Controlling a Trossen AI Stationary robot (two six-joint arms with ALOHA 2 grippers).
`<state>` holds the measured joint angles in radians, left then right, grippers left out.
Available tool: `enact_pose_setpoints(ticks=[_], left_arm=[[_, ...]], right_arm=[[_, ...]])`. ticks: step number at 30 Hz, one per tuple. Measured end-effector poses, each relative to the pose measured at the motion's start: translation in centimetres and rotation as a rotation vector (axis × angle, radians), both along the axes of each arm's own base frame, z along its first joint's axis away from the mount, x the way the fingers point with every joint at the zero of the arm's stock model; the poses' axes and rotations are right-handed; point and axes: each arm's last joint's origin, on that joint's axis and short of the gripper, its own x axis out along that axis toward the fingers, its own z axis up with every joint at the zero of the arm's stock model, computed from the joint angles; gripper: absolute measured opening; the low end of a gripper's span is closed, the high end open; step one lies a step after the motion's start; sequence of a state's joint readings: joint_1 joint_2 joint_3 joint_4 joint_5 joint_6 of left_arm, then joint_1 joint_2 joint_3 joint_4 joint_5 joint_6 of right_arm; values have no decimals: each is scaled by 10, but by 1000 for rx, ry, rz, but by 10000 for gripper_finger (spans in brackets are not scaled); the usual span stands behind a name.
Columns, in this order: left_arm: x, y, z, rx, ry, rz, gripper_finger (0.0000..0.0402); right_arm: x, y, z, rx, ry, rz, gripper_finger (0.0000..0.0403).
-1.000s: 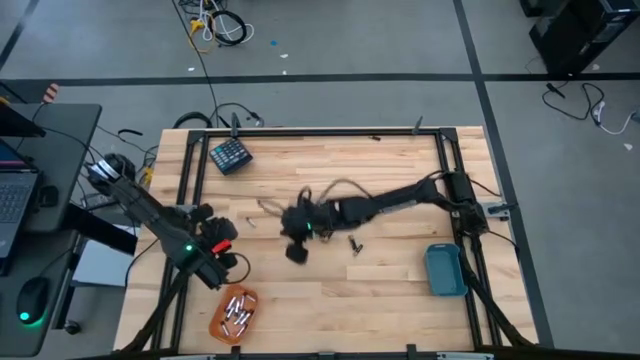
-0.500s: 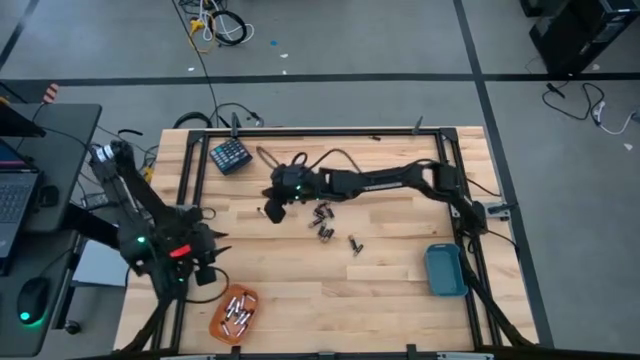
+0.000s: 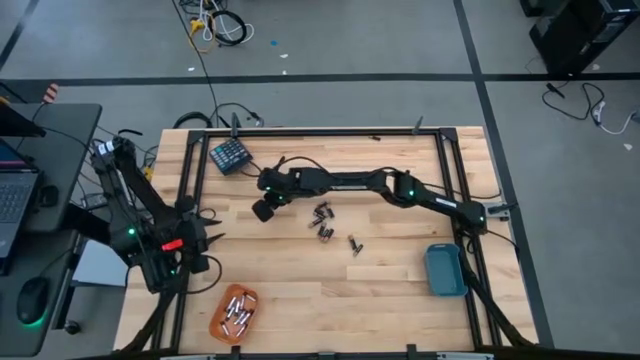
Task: Sort batteries
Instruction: Put the silver battery into the orange bin
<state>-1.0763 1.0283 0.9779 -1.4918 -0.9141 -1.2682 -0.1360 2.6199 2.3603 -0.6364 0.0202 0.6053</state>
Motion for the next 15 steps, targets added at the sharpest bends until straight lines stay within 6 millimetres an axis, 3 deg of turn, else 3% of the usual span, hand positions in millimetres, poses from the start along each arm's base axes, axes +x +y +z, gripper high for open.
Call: enact_pose_setpoints(ticks=[4,15], left_arm=[[0,0,0,1,5,0,142],[0,0,0,6,3,-1,142]], right_arm=[[-2,0,-10,-19,22,11,0],[-11,-10,-13,-165,139,-86,0]])
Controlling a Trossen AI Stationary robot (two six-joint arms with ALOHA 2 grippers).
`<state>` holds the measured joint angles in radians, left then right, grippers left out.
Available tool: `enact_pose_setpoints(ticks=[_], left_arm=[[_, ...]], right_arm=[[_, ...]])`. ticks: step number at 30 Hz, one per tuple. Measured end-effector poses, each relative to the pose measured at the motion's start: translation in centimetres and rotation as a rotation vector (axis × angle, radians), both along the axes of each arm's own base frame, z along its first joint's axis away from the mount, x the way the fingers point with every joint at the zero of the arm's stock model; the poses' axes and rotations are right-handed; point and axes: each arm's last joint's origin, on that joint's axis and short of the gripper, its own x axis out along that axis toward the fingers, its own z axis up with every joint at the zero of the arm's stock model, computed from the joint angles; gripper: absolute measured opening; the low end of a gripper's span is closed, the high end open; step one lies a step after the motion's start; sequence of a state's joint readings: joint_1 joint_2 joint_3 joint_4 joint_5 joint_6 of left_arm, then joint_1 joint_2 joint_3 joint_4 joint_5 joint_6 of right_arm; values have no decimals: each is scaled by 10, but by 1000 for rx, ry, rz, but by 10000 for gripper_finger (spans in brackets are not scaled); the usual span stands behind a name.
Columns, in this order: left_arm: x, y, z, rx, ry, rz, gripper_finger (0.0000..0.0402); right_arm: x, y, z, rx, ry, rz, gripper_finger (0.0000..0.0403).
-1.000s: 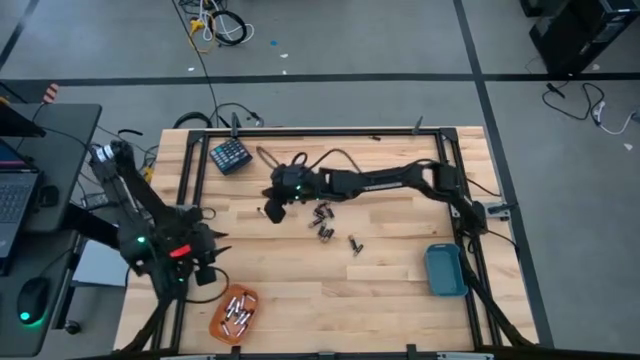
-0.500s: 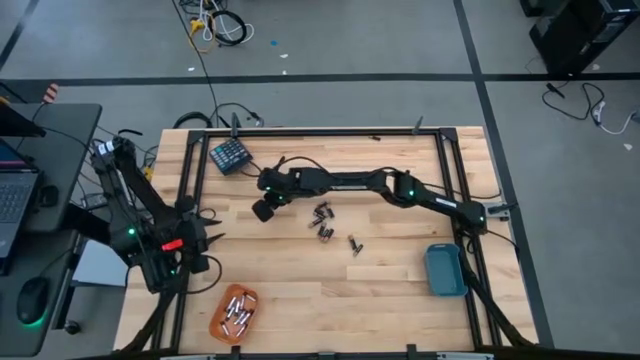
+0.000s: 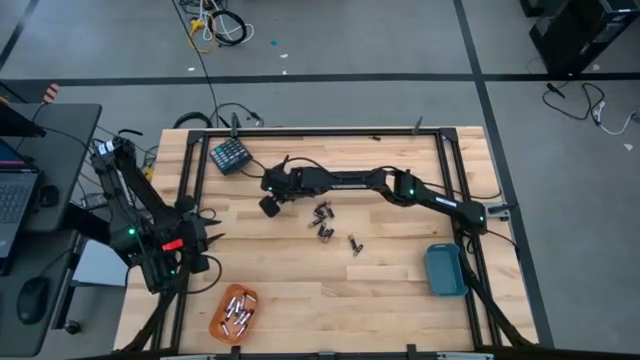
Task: Sort batteries
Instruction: Put the silver battery into the orange bin
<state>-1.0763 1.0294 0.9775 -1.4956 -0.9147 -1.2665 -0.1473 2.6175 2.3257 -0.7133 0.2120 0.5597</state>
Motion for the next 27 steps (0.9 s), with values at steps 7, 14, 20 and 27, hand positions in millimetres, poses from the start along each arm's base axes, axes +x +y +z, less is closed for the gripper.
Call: enact_pose_setpoints(ticks=[7,14,20,27], left_arm=[[0,0,0,5,-9,0,142],[0,0,0,10,-17,0,142],[1,-1,0,0,-23,0,142],[1,-1,0,-3,-25,0,142]], right_arm=[[-16,-15,-9,42,129,-91,0],[-13,-5,-4,-14,129,26,0],[-36,-4,46,-56,220,15,0],[-67,-51,87,-124,304,16,0]])
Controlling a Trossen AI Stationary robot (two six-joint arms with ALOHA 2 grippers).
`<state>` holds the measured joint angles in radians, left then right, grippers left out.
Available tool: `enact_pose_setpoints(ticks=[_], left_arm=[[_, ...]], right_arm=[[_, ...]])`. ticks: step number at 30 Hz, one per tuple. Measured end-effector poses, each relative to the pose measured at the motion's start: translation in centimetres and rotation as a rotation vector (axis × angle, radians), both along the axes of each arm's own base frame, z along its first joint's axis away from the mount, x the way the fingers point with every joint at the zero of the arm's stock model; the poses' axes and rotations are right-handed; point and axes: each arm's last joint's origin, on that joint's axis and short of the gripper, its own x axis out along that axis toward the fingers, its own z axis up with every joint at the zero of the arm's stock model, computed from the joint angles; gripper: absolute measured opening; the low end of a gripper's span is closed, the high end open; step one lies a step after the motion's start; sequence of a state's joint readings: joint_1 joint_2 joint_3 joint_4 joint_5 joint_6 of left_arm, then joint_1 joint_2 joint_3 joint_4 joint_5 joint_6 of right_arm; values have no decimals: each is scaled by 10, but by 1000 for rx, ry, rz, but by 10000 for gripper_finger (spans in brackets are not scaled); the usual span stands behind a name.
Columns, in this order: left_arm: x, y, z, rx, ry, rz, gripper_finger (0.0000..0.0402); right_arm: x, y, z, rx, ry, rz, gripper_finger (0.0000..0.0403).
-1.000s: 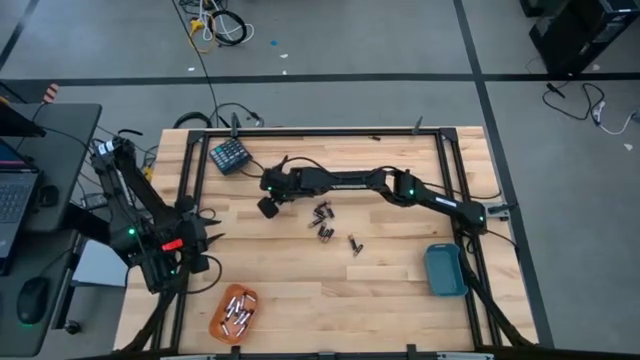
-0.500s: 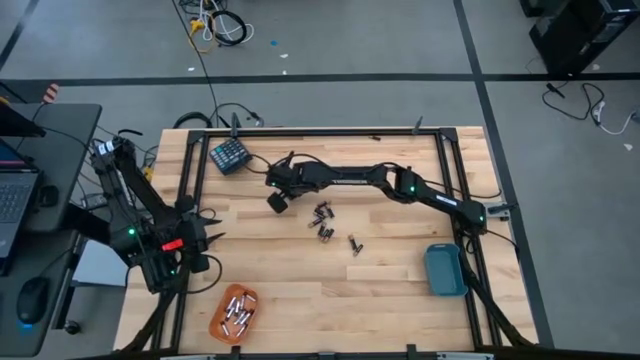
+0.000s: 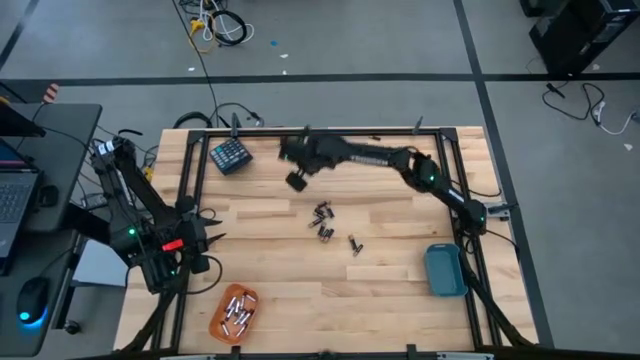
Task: Sort batteries
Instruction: Put the silver battery into the orange bin
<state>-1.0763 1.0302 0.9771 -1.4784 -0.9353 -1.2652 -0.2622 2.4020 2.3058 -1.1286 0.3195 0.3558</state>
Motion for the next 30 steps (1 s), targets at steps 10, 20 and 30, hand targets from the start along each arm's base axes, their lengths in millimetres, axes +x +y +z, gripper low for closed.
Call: enact_pose_setpoints(ticks=[10,20,30], left_arm=[[0,0,0,7,-14,1,142],[1,-1,0,30,-30,-1,142],[2,-2,0,5,-27,-1,142]], right_arm=[[-20,-91,-28,244,-121,-142,0],[-12,-102,-45,297,-200,-131,0],[-32,-137,-46,389,-236,-74,0]])
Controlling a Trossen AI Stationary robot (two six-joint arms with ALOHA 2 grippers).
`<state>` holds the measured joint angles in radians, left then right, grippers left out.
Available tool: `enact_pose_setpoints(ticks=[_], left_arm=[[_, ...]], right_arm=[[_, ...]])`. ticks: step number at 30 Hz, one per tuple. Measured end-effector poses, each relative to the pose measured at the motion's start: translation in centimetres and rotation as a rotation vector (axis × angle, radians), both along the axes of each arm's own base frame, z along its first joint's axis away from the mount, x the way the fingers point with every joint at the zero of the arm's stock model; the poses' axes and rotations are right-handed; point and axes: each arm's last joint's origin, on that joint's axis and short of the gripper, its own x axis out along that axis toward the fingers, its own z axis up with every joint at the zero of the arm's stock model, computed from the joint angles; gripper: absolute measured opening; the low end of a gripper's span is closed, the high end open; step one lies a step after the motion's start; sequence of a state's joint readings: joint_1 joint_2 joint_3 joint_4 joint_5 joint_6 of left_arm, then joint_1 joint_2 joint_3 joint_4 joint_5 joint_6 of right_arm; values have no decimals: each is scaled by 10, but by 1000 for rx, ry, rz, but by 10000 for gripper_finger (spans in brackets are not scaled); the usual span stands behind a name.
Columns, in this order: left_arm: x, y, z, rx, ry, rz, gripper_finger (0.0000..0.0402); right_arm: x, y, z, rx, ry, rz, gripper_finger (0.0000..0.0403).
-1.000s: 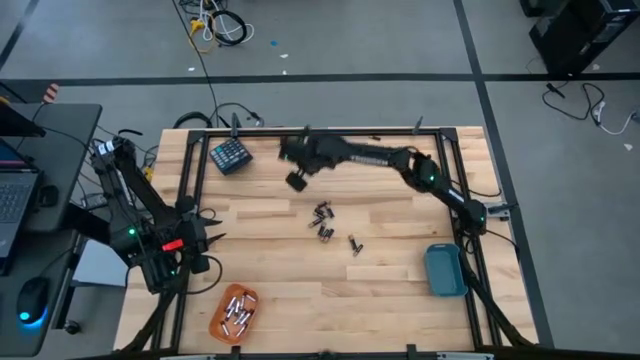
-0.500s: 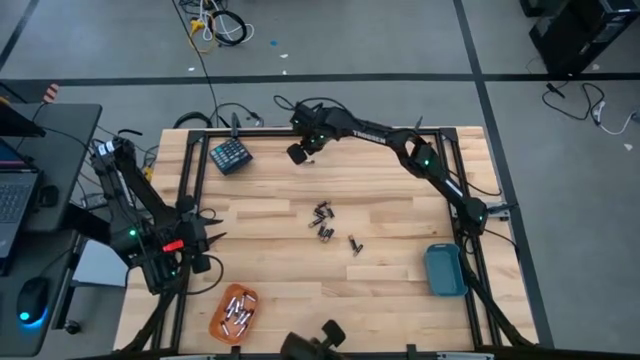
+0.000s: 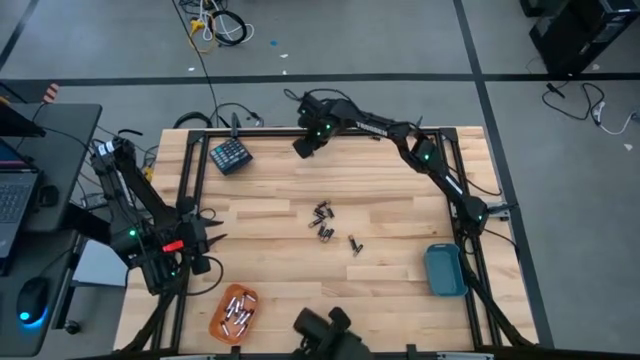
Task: Sort batteries
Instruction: Put the silver battery into the orange bin
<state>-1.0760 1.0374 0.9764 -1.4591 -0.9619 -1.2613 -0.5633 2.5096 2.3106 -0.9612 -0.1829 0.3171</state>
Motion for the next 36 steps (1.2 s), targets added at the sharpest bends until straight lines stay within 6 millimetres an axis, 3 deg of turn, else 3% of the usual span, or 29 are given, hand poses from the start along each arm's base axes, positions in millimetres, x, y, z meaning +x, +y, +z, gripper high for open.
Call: enact_pose_setpoints(ticks=[7,11,17,21,25,29,36], left_arm=[[0,-2,0,-27,9,-1,142],[0,-1,0,-24,11,-2,142],[0,0,0,6,-7,-1,142],[0,0,0,5,-13,0,142],[1,0,0,0,-15,0,142],[1,0,0,0,-15,1,142],[1,-2,0,-6,-17,1,142]], right_arm=[[-12,-20,-3,41,-31,21,0],[-15,-19,-4,111,-17,-91,1],[-11,-26,-8,382,-210,-71,2],[-17,-45,-9,410,-251,-205,2],[-20,-58,-24,472,-279,-259,2],[-11,-62,-46,557,-353,-202,1],[-9,-65,-41,570,-342,-277,1]])
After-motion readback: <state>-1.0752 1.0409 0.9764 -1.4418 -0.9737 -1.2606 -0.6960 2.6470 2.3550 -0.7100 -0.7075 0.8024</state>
